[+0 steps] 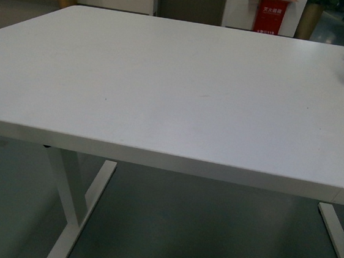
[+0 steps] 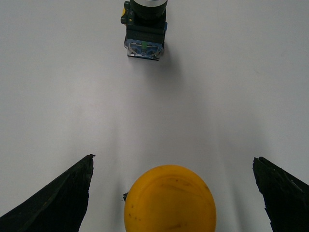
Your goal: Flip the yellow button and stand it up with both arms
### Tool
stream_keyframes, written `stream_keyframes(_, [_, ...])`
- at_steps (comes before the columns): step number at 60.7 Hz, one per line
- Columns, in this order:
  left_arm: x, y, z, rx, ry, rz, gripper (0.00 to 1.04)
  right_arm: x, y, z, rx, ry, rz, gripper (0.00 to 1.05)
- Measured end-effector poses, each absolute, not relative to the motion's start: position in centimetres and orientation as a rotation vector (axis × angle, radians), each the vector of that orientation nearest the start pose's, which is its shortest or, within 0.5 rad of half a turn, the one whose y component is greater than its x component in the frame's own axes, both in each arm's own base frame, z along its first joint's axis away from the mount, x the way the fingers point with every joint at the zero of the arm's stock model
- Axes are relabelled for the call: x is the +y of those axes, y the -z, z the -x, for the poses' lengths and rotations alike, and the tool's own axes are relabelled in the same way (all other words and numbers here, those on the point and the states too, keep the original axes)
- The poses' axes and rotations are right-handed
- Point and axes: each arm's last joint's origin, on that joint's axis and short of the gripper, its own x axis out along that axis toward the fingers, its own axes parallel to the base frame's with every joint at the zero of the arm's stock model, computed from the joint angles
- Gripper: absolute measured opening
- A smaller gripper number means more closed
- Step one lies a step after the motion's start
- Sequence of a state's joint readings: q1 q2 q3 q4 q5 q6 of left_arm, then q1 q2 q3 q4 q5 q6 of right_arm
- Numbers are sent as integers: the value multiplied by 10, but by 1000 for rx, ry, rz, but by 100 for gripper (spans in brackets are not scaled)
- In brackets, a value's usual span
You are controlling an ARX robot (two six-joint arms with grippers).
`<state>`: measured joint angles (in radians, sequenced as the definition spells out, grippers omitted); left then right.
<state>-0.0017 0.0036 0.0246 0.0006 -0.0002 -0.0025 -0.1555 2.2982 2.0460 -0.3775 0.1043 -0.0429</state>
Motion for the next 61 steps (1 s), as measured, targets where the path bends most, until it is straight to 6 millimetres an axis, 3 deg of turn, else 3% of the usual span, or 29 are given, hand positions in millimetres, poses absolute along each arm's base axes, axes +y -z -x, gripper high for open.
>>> stream_keyframes(12, [0,-172,-96,-22,2,3,99,-84,-256,-508,595,178,-52,98])
stream_keyframes(26, [0,-172,-96,-22,2,3,99,-78,-320,-445,402,32,-148,98])
stream_keyframes(34, [0,-172,-96,-22,2,3,99,-76,-353,-388,291,-54,-206,98])
stream_keyframes(39, [0,-172,-96,-22,2,3,99,-75,-366,-326,223,-120,-271,98])
stream_keyframes(42, [0,-172,-96,-22,2,3,99,-73,-367,-293,204,-149,-305,98])
stream_keyframes(49, [0,-172,-96,-22,2,3,99,-73,-364,-239,168,-189,-396,98])
stream_keyframes(61, [0,-172,-96,-22,2,3,99,-70,-348,-182,122,-197,-501,96])
